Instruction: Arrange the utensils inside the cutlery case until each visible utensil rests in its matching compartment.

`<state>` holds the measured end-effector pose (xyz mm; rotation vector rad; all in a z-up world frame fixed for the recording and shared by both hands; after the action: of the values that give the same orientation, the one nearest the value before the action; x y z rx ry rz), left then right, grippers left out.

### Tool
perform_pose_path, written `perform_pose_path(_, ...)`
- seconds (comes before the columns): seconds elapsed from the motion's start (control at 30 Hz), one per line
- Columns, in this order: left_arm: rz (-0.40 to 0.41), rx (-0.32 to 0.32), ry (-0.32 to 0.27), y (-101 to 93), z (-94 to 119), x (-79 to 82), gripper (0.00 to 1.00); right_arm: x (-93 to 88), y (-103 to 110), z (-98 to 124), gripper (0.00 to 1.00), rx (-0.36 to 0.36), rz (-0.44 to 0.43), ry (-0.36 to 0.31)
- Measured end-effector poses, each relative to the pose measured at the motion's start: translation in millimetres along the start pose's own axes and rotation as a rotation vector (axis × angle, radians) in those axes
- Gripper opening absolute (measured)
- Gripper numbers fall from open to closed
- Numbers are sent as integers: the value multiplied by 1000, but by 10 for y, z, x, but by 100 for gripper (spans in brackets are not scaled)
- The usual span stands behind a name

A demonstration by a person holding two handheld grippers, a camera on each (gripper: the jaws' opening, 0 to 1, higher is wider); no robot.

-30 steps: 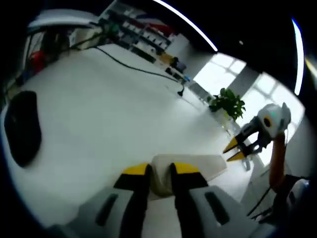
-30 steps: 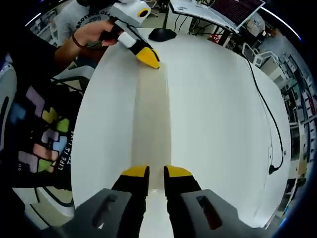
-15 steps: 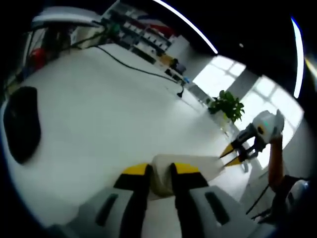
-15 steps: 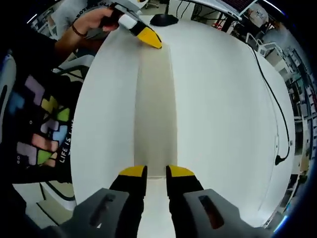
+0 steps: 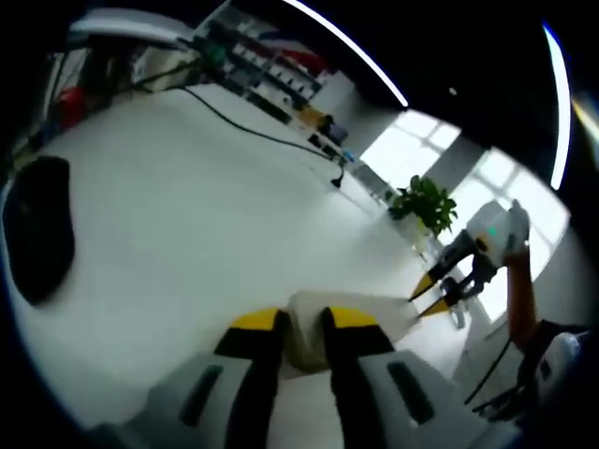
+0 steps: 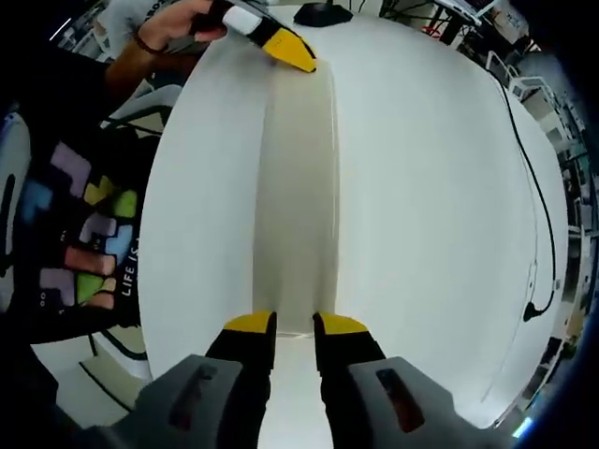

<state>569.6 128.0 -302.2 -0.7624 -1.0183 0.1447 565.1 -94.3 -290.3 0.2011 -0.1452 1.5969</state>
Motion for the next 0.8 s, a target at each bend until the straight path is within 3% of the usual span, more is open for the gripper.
perform_pose_path(0.23,-11,5,5,-2,-5,13,19,1,-27,2,16,0,9,72)
perform_pose_path(0.47,-58,11,6,-11,5,10,18,-26,-10,20,16,-39,13,87)
perform_pose_path(0.67,-61,17,14,-9,18,5,18,-56,4,40,15,-90,-31,-26)
perform_pose_path(0.8,-96,26,12,-29,15,3,18,-95,9,128,25,-154,-82,-125)
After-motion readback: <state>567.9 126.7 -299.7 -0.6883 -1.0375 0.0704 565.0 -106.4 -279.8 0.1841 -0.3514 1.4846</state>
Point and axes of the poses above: the point that each gripper's makers call its tool centre point, and the gripper's own axes: z roughly backward along the fingers, y roughly to its left, x roughly out of its top, the point moved 2 cm from there along z, roughly backward along the fingers, and after that the axes turned 8 degrees about -y, right-handed, at the moved point
